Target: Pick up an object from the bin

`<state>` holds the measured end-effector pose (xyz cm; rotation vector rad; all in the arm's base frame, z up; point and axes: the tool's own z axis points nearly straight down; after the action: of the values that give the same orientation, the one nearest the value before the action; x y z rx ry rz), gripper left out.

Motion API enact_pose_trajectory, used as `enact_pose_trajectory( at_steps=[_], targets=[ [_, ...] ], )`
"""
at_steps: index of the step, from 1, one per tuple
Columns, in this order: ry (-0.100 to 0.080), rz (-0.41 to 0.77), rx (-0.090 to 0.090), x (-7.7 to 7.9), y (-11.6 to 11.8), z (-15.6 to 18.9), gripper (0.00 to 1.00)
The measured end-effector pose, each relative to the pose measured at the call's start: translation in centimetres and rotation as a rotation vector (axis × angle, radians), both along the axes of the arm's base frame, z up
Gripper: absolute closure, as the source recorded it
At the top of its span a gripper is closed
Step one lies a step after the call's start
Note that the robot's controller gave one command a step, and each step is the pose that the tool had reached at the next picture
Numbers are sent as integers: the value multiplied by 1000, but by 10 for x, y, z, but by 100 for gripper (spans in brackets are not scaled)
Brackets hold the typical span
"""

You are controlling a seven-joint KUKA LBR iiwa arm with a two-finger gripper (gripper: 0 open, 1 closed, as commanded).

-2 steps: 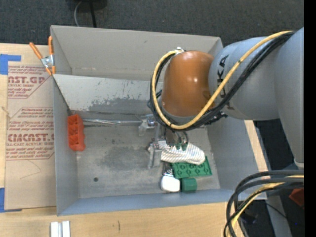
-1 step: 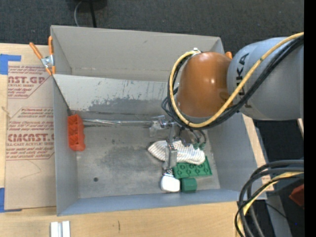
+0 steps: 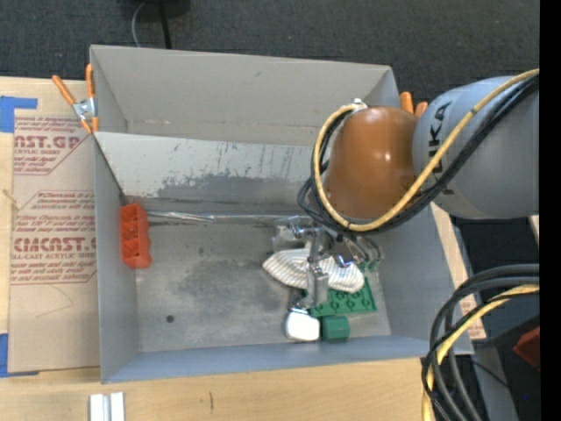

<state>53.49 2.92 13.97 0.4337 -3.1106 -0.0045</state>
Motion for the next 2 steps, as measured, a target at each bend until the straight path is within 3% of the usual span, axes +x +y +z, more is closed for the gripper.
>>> enact_pose_trajectory(
  at_steps=[1, 2],
  targets=[
    [-4, 117, -2, 1, -19, -31, 0],
    [-2, 214, 2, 9, -38, -33, 100]
  ],
)
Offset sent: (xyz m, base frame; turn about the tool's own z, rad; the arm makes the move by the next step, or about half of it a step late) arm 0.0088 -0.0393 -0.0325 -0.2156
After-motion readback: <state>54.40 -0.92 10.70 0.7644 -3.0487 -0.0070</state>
